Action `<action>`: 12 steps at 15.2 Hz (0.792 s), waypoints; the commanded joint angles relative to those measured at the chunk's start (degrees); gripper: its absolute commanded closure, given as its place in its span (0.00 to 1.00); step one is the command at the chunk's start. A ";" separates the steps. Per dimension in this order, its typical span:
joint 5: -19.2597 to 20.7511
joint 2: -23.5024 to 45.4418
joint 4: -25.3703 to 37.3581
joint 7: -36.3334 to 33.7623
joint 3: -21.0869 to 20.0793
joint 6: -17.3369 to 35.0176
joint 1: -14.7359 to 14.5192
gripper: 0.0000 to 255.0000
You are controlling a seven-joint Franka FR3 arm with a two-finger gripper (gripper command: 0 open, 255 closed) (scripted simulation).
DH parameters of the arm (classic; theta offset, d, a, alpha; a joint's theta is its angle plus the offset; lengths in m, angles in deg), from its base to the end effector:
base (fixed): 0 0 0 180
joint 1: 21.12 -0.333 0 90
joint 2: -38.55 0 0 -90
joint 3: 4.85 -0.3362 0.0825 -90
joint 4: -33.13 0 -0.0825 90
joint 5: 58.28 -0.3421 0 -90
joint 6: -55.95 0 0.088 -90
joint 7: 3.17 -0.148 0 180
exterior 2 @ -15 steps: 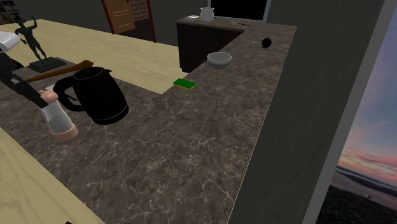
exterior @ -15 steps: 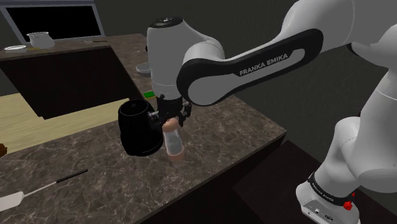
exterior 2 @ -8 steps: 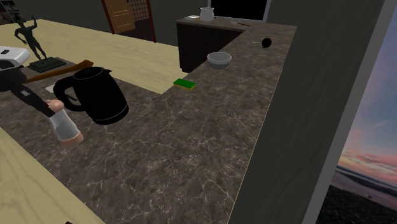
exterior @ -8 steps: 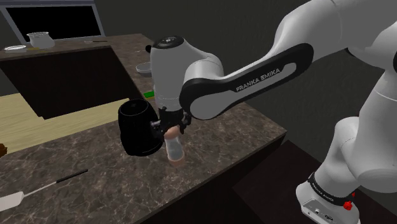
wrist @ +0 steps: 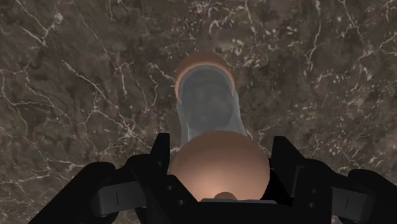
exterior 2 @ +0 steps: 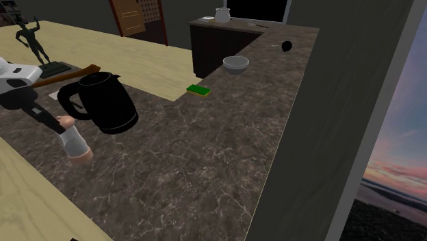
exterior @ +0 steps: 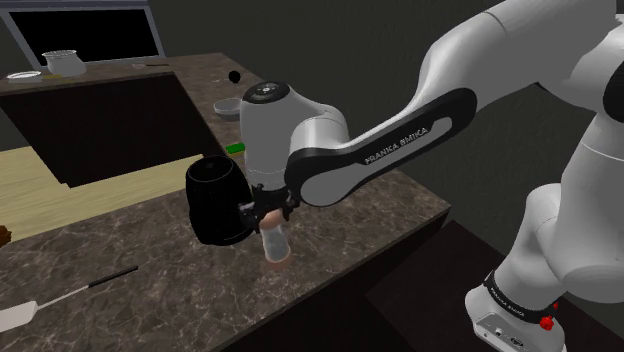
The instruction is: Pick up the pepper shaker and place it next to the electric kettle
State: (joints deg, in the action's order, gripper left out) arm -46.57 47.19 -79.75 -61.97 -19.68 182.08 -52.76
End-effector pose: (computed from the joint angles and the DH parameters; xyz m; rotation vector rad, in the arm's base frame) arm 0.4035 0.3984 0.4074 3.1167 -0.1655 0.2464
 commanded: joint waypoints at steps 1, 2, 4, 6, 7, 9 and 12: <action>0.05 0.07 -0.08 -0.06 0.01 0.19 -0.01 1.00; 0.05 0.07 -0.08 -0.06 0.01 0.19 -0.01 1.00; 0.05 0.07 -0.08 -0.06 0.01 0.19 -0.01 1.00; 0.05 0.07 -0.08 -0.06 0.01 0.19 -0.01 0.00; 0.05 0.07 -0.08 -0.06 0.01 0.19 -0.01 0.00; 0.05 0.07 -0.09 -0.06 0.01 0.19 -0.01 0.00; -0.44 -0.89 0.65 0.26 -0.15 -1.46 -0.04 0.00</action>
State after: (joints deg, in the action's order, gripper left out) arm -46.72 46.98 -79.11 -61.93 -19.77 181.29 -52.83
